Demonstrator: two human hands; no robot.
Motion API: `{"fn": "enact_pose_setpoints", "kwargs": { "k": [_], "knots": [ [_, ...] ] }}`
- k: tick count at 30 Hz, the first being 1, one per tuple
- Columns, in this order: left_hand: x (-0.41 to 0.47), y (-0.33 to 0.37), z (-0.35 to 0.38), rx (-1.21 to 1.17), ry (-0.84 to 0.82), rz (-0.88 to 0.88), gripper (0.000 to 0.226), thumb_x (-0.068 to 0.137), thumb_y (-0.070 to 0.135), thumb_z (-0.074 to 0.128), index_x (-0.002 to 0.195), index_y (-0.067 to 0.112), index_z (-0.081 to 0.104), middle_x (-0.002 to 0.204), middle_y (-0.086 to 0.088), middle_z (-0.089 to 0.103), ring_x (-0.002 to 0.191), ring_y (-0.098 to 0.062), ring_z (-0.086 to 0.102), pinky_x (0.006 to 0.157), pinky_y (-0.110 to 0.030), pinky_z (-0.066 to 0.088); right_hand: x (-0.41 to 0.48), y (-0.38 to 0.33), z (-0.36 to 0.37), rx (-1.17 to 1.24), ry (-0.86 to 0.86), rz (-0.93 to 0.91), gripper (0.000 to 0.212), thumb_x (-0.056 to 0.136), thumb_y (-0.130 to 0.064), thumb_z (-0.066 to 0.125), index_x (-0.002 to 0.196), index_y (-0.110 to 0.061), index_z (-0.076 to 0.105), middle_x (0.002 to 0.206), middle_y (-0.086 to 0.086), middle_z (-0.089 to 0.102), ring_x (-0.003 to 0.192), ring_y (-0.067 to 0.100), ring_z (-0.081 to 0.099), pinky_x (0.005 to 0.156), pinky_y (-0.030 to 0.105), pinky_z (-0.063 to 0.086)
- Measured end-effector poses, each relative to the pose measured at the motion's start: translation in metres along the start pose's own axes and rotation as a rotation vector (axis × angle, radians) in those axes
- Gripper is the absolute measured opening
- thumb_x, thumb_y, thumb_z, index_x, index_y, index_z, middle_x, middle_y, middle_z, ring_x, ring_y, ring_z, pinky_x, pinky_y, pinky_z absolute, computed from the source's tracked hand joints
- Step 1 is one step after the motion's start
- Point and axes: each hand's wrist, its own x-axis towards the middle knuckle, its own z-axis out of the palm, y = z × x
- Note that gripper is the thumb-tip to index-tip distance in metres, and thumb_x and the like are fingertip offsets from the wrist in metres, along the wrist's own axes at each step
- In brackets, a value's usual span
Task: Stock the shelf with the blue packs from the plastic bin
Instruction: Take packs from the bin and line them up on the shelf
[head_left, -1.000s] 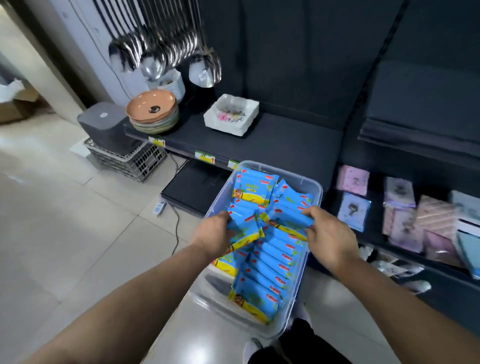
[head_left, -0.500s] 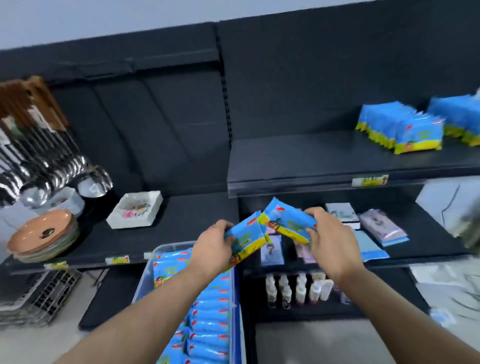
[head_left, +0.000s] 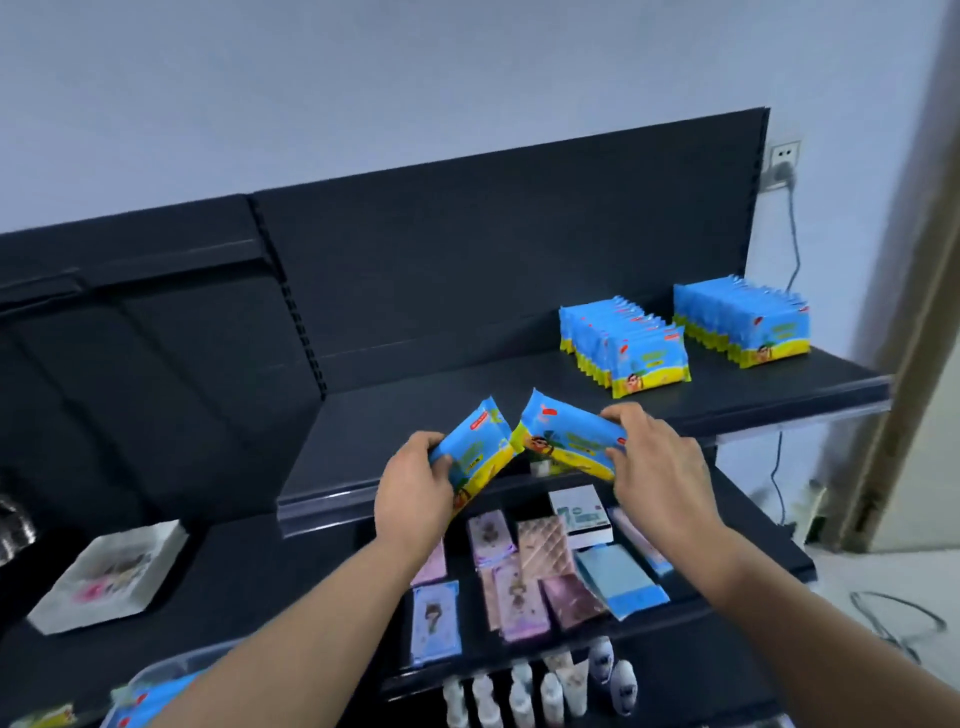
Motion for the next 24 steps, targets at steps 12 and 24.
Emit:
{"fn": "enact_pose_setpoints", "kwargs": {
  "k": [12,24],
  "knots": [
    [0.095,0.016,0.041,0.228,0.100,-0.016,0.025,0.095,0.016,0.048,0.114,0.027,0.061,0.096,0.005,0.057,0.107,-0.020,0.045,0.079,-0.041,0.049,0.088,0.034,0.032,0.009,-0.014,-0.161,0.033,0.085,-0.009,0.062,0.109,-0.028,0.050,0.093,-0.010,0.059,0.088,0.018,0.055,0.069,0.030,0.028],
    [0.263,-0.019,0.105,0.309,-0.118,0.044,0.024,0.092,0.018,0.046,0.108,0.031,0.059,0.103,0.008,0.064,0.102,-0.017,0.042,0.087,-0.038,0.042,0.192,0.016,0.119,0.009,-0.153,-0.230,0.033,0.093,-0.010,0.048,0.115,-0.034,0.041,0.104,-0.014,0.055,0.096,0.013,0.043,0.080,0.030,0.032]
  ]
}}
